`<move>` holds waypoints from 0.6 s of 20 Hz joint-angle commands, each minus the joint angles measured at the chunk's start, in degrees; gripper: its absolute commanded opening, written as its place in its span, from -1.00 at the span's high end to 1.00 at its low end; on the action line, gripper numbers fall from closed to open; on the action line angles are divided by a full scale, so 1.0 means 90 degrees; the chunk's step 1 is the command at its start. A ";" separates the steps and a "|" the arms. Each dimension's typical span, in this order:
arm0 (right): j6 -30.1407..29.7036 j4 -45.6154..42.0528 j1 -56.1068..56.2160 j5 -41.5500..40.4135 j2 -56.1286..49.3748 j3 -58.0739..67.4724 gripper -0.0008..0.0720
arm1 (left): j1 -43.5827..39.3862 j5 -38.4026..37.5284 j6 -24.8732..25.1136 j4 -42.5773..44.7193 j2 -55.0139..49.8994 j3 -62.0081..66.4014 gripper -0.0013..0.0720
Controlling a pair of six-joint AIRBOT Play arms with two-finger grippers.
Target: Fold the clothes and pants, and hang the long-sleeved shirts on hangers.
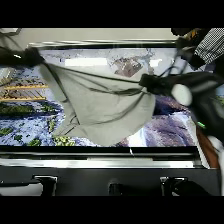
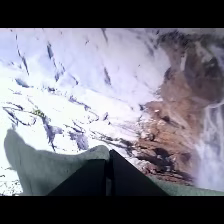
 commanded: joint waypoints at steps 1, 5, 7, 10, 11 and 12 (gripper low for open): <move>0.1005 0.0189 -0.0435 -0.0967 -0.1450 0.0007 0.88 | -0.0185 0.0522 0.0097 -0.0221 -0.1530 0.0017 0.92; 0.0437 0.2084 -0.1326 -0.2166 -0.2225 0.0007 0.88 | -0.0270 0.0508 0.0100 -0.1027 -0.2256 0.0017 0.92; -0.0279 0.3004 -0.1413 -0.2431 -0.2450 0.0007 0.88 | -0.0308 0.0474 0.0097 -0.1226 -0.2358 0.0015 0.86; -0.1098 0.3631 -0.1411 -0.2249 -0.2523 0.0007 0.68 | -0.0233 0.0381 0.0095 -0.1292 -0.2217 0.0046 0.29; -0.1192 0.3711 -0.1486 -0.2033 -0.2455 0.0010 0.42 | -0.0129 0.0163 0.0092 -0.1302 -0.2123 0.0146 -0.04; -0.1404 0.3840 -0.1634 -0.1705 -0.2341 0.0017 0.15 | 0.0007 -0.0119 0.0095 -0.1307 -0.1984 0.0243 -0.17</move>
